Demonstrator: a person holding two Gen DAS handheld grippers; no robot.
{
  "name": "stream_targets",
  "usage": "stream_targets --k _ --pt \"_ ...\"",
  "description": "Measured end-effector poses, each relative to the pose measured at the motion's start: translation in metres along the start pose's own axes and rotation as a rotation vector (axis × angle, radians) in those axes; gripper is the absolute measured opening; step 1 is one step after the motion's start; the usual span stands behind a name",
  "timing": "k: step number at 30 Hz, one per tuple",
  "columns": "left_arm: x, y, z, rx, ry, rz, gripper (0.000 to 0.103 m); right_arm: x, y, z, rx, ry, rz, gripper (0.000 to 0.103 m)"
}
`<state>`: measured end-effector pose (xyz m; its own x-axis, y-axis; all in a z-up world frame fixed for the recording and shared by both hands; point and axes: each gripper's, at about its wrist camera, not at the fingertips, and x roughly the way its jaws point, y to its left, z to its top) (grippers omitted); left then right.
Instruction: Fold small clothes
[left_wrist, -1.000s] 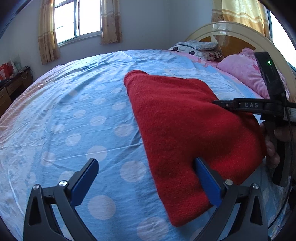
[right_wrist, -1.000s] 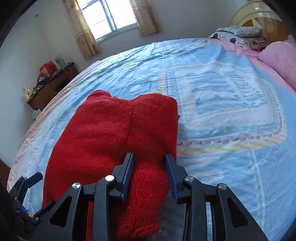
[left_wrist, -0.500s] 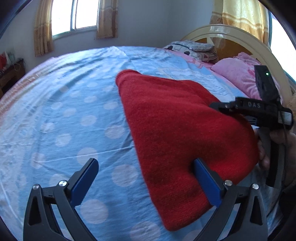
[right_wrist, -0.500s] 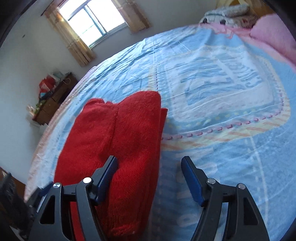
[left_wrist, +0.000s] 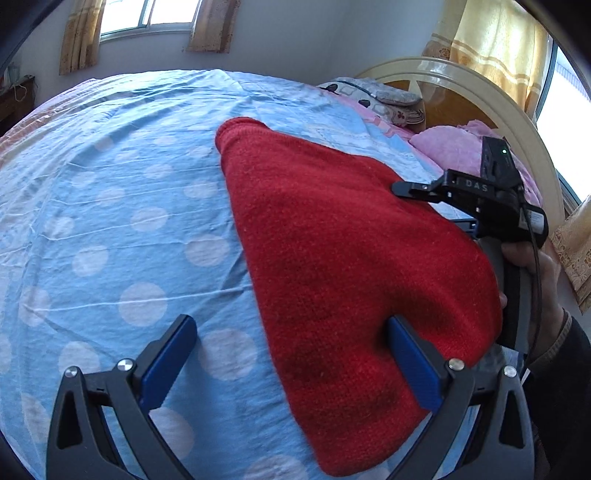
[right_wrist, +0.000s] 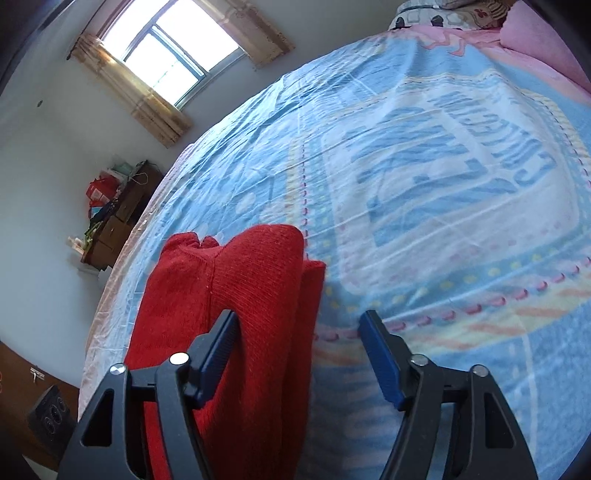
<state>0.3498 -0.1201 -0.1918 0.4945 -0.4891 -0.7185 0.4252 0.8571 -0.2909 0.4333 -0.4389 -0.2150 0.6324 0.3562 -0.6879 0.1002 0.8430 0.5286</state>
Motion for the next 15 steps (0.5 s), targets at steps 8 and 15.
stream_targets --k 8,15 --pt "0.002 -0.012 0.001 0.018 0.002 -0.055 0.073 0.026 0.016 0.002 0.003 0.059 0.070 0.030" --pt "-0.020 -0.036 -0.003 0.138 -0.037 0.035 0.044 -0.003 0.046 -0.007 -0.078 -0.035 0.058 0.025"
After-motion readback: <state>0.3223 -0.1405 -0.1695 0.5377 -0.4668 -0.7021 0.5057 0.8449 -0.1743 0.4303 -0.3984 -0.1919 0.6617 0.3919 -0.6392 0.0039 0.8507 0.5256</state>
